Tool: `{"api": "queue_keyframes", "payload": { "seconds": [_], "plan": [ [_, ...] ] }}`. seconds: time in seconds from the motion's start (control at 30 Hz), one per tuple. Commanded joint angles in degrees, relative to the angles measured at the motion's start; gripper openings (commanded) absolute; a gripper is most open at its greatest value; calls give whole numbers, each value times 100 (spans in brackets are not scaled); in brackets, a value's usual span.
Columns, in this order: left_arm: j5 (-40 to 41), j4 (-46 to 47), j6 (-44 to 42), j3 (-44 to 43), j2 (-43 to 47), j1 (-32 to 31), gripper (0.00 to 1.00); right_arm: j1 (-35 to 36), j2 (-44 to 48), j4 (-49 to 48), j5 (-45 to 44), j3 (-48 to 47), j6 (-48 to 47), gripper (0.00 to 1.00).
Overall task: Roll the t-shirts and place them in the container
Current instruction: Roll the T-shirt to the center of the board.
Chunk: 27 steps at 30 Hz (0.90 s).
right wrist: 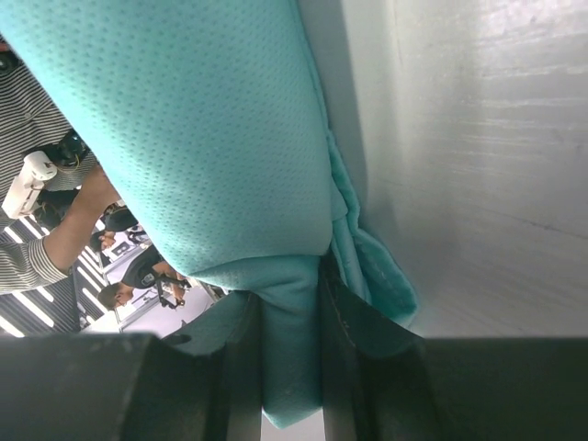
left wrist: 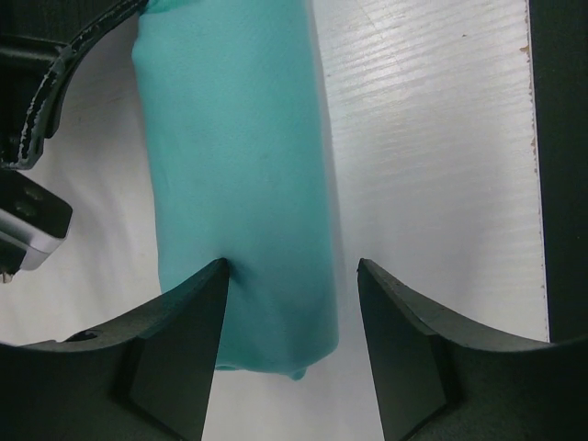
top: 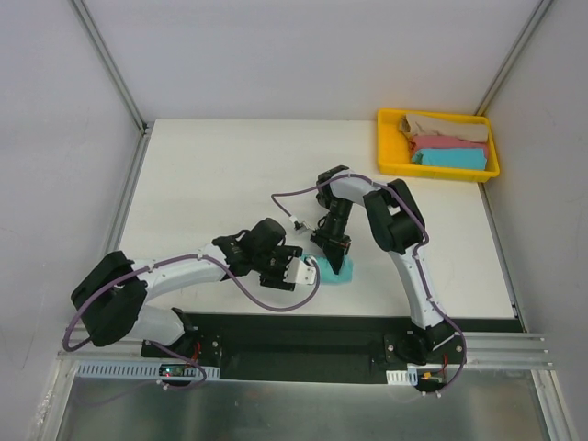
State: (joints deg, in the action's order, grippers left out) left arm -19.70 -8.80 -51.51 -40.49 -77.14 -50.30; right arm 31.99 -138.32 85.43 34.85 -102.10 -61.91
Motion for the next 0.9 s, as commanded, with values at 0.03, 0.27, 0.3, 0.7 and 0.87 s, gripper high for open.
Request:
{"api": "queue_keyframes", "payload": {
  "seconds": [0.03,0.27,0.3,0.7,0.87],
  "plan": [
    [-210,124,62,-258,-388,-129,58,1,-379,-35,-629,-230,-102,13],
    [309,203,-377,-205,-1135,-164,66,-61,-389,-9,-541,-275,-93,13],
    [422,212,-491,-179,-1197,-155,64,-61,-397,-9,-541,-275,-93,13],
    [-305,-1580,-431,-1302,-1988,-129,2,-1086,768,-272,-5,-1009,-664,96],
    [-596,-2196,-325,-1628,-2111,-50,1,-2413,2622,-3349,444,-938,391,96]
  ]
}}
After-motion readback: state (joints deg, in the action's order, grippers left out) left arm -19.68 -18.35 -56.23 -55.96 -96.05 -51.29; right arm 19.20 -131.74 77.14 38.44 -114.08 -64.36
